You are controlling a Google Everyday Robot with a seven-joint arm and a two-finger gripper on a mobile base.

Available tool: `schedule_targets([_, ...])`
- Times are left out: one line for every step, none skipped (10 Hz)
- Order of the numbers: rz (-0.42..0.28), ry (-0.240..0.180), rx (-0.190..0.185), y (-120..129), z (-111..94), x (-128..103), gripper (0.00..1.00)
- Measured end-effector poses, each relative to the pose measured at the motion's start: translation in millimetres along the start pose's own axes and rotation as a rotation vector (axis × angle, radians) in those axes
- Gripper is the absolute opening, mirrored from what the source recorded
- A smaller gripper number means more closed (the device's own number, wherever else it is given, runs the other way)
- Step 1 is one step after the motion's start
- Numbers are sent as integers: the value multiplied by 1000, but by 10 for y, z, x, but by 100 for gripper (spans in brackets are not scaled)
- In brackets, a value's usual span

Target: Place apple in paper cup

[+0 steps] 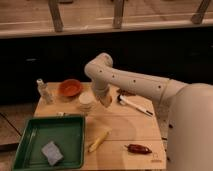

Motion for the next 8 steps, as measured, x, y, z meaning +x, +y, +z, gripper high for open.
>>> schedule_targets([-9, 1, 7, -49, -11, 4, 2])
schedule_targets([-19, 7, 10, -80, -27, 39, 2])
schedule_targets([-30, 4, 15, -133, -40, 16, 2])
schedule_targets([-44, 2, 21, -187, -50, -4, 2])
schedule_targets([-53, 4, 26, -210, -58, 20, 2])
schedule_targets([-61, 10, 31, -250, -69, 27, 2])
schedule_targets([-73, 7, 36, -316, -75, -7, 2])
schedule_targets([-87, 12, 43, -372, -84, 4, 2])
